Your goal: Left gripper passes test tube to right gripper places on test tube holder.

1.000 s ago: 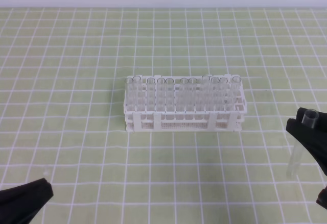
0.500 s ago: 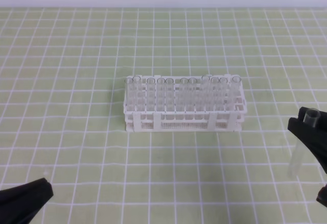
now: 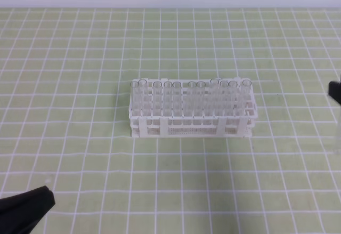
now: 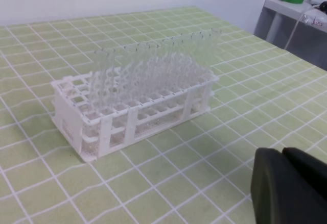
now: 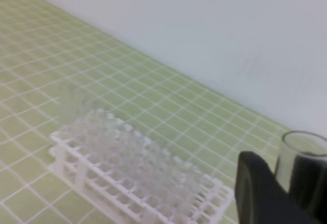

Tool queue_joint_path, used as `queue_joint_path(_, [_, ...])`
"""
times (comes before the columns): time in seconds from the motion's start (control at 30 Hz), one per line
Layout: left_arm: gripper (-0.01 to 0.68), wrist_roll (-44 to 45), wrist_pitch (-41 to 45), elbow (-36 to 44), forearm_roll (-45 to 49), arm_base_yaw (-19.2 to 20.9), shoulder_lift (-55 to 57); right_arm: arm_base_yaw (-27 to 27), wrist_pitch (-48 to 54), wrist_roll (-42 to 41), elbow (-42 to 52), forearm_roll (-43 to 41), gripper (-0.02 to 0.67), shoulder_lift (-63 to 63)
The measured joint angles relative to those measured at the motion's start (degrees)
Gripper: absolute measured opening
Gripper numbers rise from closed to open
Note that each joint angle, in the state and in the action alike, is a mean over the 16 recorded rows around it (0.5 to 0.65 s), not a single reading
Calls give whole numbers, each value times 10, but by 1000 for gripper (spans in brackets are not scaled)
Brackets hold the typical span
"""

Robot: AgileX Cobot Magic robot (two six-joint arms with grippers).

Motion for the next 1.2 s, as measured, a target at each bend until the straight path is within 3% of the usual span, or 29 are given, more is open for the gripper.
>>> queue_joint_path(0.4, [-2,0,1,0,0,0,-1,74,-233,572,-35,-425,99,33])
queue_joint_path(0.6, [-2,0,1,0,0,0,0,122,-370,782,-33,-622,99,102])
queue_joint_path(0.83, [-2,0,0,0,1,0,1,157,-466,849,-46,-742,99,216])
queue_joint_path(1.2, [-2,0,0,0,2,0,1,177,-526,853,-104,-782,99,363])
